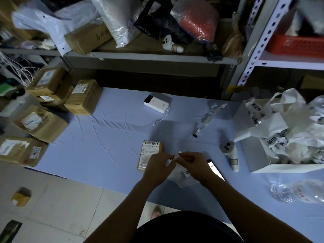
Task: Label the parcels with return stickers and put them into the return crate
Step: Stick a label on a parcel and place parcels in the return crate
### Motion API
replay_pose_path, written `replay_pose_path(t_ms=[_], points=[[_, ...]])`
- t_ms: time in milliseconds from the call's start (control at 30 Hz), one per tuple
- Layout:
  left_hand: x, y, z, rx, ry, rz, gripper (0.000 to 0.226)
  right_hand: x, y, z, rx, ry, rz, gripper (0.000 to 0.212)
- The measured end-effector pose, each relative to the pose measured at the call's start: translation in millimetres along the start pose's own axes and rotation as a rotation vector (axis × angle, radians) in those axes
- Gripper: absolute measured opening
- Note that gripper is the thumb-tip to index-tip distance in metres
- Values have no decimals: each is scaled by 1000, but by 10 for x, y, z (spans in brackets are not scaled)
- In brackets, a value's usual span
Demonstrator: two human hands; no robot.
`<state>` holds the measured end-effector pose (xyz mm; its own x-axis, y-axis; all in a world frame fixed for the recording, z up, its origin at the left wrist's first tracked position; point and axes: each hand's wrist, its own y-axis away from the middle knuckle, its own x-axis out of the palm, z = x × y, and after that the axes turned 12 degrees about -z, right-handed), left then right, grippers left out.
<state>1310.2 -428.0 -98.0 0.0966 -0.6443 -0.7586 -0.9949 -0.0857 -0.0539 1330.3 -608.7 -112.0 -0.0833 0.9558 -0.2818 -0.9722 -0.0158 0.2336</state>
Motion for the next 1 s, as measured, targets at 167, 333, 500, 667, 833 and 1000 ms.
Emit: replay_pose_path(t_ms=[167,333,500,667,833,1000], points=[[-6,57,-4,65,8,0,31,-29,47,-34,-2,-24,9,19],[-11,91,-36,-16,128,14,21,-26,57,-4,1,-10,0,22],[21,93,0,-284,278,-99,14,-34,61,45,20,0,-1,14],[-76,39,-2,-425,332,-275,24,-135,29,-101,82,199,-97,24],[-194,40,33,-398,314,-448,13,-106,54,25,-118,247,-205,30],[-245,125,-64,-149,236,-526,12,202,66,557,35,-192,3,36]])
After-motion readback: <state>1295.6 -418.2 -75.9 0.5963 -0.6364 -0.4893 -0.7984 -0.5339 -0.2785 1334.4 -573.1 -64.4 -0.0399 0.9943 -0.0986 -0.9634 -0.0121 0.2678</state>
